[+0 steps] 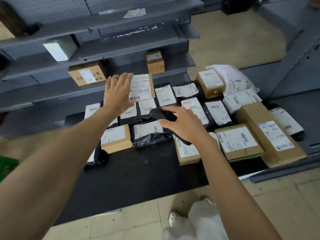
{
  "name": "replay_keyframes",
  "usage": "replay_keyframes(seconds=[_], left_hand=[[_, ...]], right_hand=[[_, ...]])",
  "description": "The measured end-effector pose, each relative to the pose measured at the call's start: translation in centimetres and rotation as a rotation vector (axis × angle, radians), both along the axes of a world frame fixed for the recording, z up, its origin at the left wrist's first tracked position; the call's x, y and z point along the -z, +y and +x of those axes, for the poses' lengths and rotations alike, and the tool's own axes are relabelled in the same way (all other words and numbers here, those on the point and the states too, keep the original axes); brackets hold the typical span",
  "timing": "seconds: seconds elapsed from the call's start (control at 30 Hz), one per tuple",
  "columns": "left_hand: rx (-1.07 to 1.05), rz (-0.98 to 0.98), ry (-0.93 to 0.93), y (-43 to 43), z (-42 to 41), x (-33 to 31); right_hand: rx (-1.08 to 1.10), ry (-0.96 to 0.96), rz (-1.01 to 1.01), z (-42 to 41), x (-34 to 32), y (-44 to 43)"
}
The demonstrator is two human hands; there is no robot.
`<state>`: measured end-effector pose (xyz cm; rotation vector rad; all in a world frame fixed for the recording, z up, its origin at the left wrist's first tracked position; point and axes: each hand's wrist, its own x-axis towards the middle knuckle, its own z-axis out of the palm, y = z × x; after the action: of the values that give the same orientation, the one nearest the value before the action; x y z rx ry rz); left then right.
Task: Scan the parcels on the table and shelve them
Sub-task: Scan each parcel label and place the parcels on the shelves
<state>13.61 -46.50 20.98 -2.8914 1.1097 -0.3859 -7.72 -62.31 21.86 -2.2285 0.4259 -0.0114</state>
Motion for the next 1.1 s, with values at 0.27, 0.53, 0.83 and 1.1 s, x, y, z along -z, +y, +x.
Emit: replay_keyframes(seconds=[0.27,0.53,0.83,1.1], left_hand=[[0.121,-0.136,0.122,-7.8,-4.5,5.1],[0.369,-0.087,0.171,-20.0,-14.2,6.9],[0.642,-0.039,0.141,-34.9,-33.6,6.6],[0.968,0.041,0.188,-47.2,-55.5,6.6]], right_hand=[[0.227,0.082,0.072,-6.7,3.7,-4.6],[0.47,0.091,0.081,-18.4,4.4,-13.3],[0.737,0.011,0.093,-39.6,4.4,-23.2],[0.969,-0.11,0.101,-58.5,2.5,-30.8]])
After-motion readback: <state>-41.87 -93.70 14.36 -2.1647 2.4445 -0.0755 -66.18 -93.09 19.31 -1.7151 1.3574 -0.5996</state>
